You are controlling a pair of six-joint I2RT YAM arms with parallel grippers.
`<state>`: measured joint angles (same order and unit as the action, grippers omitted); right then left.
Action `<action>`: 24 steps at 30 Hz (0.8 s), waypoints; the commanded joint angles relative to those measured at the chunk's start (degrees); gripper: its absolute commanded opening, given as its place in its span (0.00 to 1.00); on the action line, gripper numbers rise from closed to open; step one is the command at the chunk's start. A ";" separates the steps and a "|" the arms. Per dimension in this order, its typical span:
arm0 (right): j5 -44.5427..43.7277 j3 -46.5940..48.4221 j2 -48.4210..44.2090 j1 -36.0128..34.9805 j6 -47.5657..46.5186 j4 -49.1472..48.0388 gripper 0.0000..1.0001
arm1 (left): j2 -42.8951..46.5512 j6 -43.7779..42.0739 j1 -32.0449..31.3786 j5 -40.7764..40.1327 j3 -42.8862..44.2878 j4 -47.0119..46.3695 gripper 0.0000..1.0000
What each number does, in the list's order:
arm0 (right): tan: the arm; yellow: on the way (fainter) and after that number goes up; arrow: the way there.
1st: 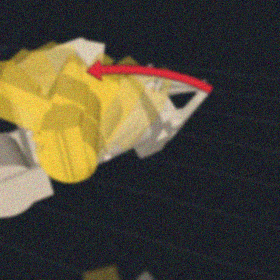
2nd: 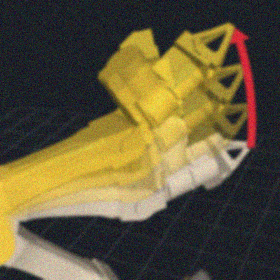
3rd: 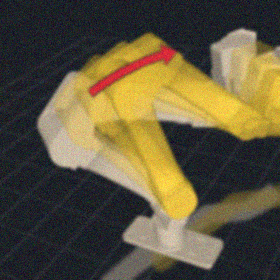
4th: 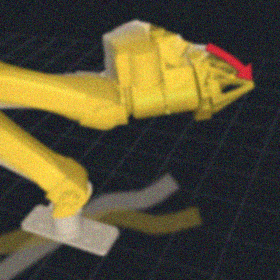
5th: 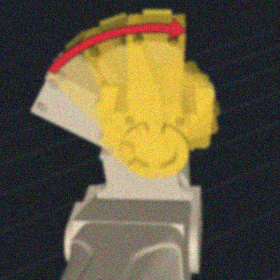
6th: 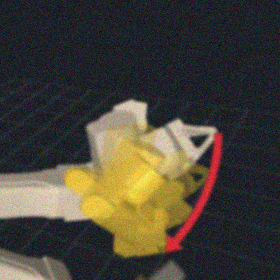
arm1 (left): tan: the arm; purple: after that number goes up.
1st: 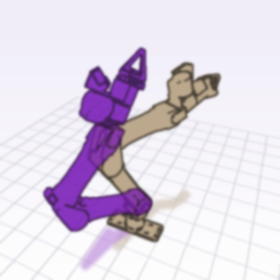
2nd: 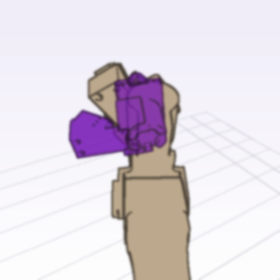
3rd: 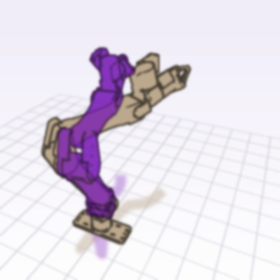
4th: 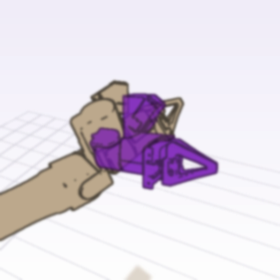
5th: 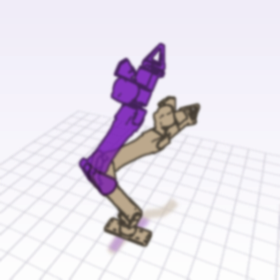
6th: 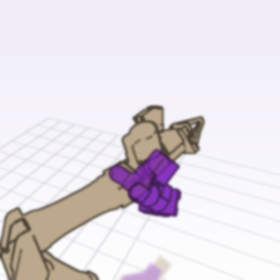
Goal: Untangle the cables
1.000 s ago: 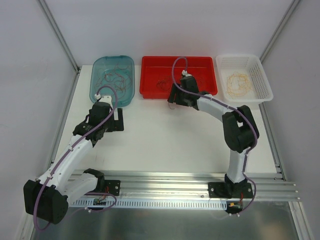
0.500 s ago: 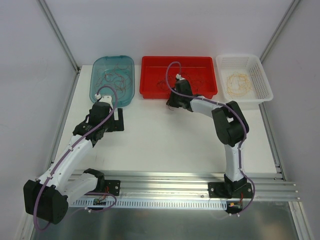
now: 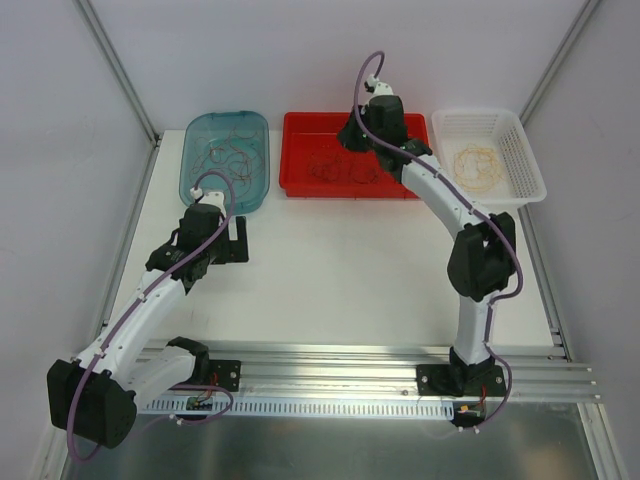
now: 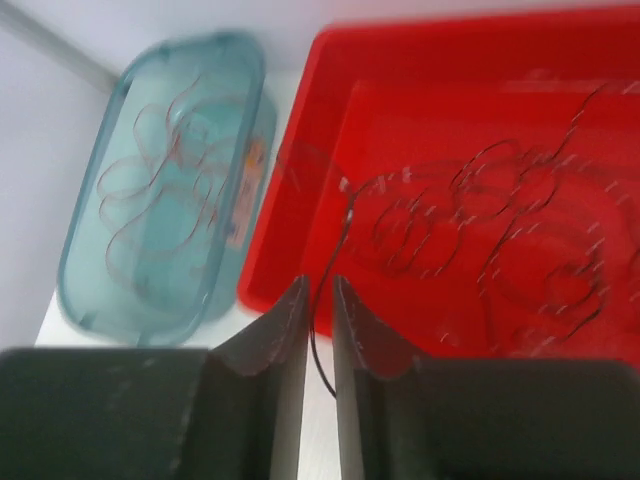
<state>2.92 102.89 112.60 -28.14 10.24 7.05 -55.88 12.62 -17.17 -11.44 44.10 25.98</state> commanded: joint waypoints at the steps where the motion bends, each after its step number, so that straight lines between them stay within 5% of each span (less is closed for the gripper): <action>1: -4.83 6.60 6.22 3.26 -2.24 1.56 0.20 | 0.68 -0.76 0.29 -0.69 -0.50 -0.58 0.99; 3: -5.46 8.28 9.03 4.58 -2.15 1.65 0.44 | 0.51 -0.85 0.29 -0.77 -0.50 -0.58 0.99; 12: -11.09 6.19 2.47 6.43 -7.77 7.98 0.92 | 0.68 -0.76 0.29 -0.77 -0.41 -0.58 0.99; 15: -14.07 1.45 -5.26 7.05 -8.83 11.05 1.00 | 1.65 -0.50 0.29 -0.78 -0.59 -0.58 0.99; 24: -22.43 -9.37 -36.72 9.86 -13.83 28.62 0.97 | 11.48 1.97 0.29 -1.83 3.18 4.07 0.99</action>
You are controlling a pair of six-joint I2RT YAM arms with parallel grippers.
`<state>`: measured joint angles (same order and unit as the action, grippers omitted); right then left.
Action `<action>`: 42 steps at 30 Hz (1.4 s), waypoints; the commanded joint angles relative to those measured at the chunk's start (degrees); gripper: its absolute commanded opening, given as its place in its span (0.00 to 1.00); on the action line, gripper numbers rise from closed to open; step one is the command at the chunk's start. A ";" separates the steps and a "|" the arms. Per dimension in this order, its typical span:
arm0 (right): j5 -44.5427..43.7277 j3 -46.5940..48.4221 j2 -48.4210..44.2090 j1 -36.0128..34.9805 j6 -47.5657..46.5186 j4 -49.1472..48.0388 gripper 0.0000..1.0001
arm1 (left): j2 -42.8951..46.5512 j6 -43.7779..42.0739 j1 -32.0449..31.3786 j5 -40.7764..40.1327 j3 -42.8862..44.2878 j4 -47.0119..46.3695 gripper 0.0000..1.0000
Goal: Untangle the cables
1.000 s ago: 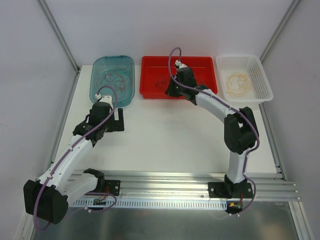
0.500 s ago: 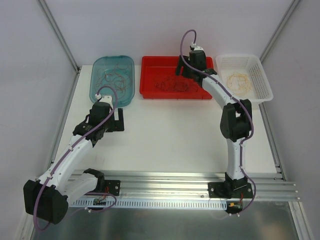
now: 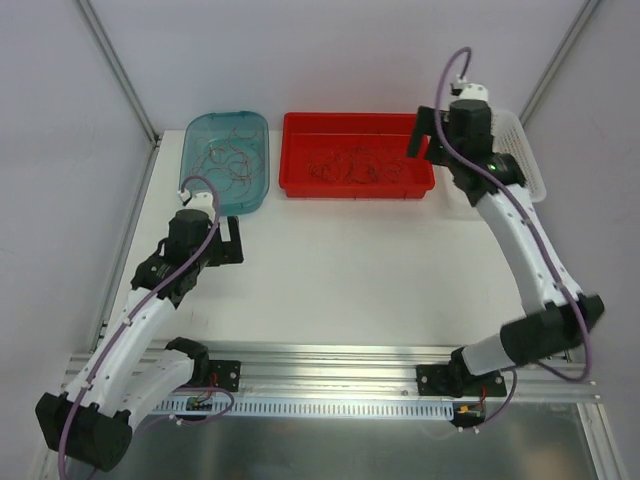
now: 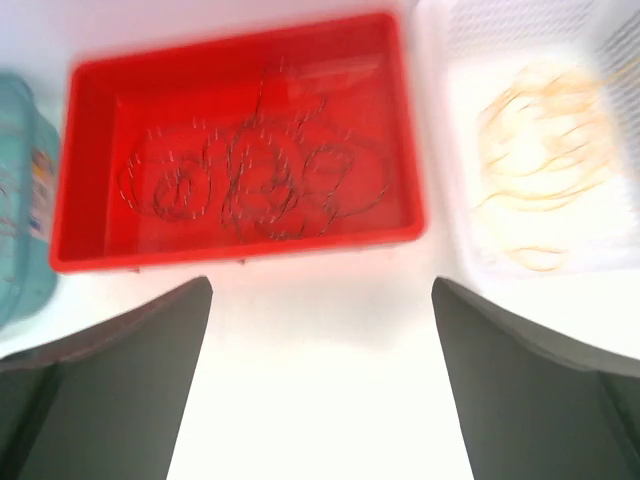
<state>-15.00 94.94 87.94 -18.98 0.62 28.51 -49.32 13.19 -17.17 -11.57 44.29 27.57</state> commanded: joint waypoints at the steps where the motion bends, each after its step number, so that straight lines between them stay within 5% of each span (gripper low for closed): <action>1: -4.85 -3.60 -14.96 0.70 -5.01 8.22 0.97 | 6.41 1.49 0.29 -2.83 4.21 4.40 0.99; 13: -4.96 -17.76 -63.37 0.61 -7.12 21.85 0.97 | 34.53 5.88 0.29 -8.55 14.33 22.08 0.99; 21: -6.17 -27.42 -85.19 0.61 -8.71 27.03 0.97 | 49.05 8.87 0.29 -10.93 14.86 29.11 0.99; 30: -6.79 -32.53 -94.17 0.53 -6.51 30.90 0.97 | 56.35 11.94 0.21 -12.68 14.59 31.31 0.99; 42: -7.41 -33.59 -94.98 0.61 -6.16 30.64 0.97 | 56.97 13.53 0.21 -14.71 14.51 31.75 0.99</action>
<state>-21.32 61.14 0.30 -18.13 -5.58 59.86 -0.14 25.89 -17.17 -24.71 58.67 59.51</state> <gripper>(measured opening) 0.969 0.992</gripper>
